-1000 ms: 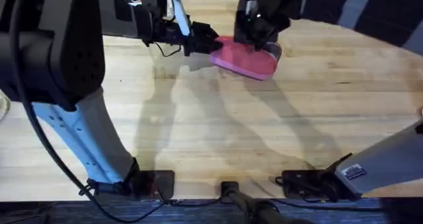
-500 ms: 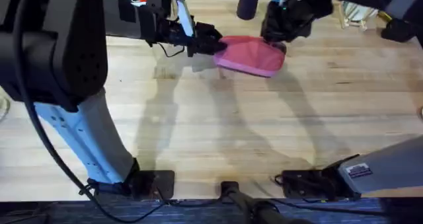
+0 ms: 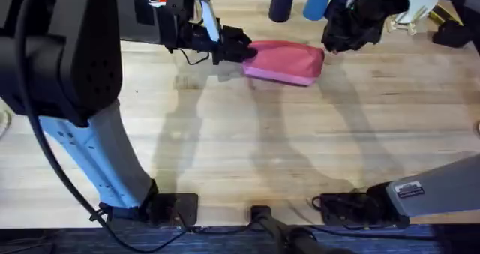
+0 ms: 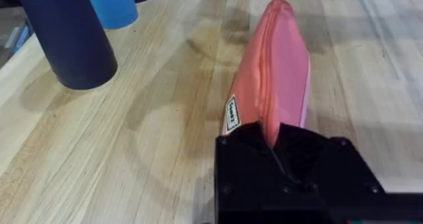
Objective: Unzip the bag, pick up the pens from the table one at a time and place them inside, then zip the bag closed.
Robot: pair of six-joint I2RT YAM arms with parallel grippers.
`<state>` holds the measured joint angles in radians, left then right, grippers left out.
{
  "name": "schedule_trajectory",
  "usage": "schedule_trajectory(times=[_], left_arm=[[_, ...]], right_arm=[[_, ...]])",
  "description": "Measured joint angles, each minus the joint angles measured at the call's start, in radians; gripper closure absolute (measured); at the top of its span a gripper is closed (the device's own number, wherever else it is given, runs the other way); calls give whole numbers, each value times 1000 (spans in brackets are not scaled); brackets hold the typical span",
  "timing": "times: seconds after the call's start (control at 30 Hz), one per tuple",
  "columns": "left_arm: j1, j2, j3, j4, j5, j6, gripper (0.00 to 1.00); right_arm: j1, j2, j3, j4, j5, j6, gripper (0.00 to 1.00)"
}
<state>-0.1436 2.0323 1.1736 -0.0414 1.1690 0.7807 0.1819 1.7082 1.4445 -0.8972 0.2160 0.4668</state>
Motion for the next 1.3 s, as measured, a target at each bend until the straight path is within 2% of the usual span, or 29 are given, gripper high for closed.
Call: schedule_trajectory(times=[0.17, 0.27, 0.57, 0.6, 0.63, 0.97, 1.07, 1.2, 1.23, 1.3], left_arm=[[-2, 0, 0, 0, 2, 0, 958], [-2, 0, 0, -1, 2, 0, 958], [-2, 0, 0, -7, 3, -3, 958], [4, 0, 0, -7, -5, -3, 958], [6, 0, 0, -7, -6, -3, 958], [13, 0, 0, -7, -7, -3, 958], [13, 0, 0, -7, -7, -3, 958], [13, 0, 0, -7, -7, -3, 958], [13, 0, 0, -7, -7, -3, 958], [13, 0, 0, -7, -8, -3, 958]], right_arm=[[-34, 0, 0, -14, -12, -2, 968], [-69, -8, -45, -1, -26, -3, 968], [-115, -33, -252, 104, 38, 38, 968], [-121, -33, -319, 131, 69, 58, 968], [-123, -33, -333, 135, 76, 61, 968], [-127, -42, -346, 141, 101, 76, 969], [-123, -92, -346, 135, 102, 72, 970], [-94, -219, -333, 125, 103, 31, 971], [-81, -258, -327, 124, 103, 15, 956], [-53, -327, -318, 119, 103, -19, 854]])
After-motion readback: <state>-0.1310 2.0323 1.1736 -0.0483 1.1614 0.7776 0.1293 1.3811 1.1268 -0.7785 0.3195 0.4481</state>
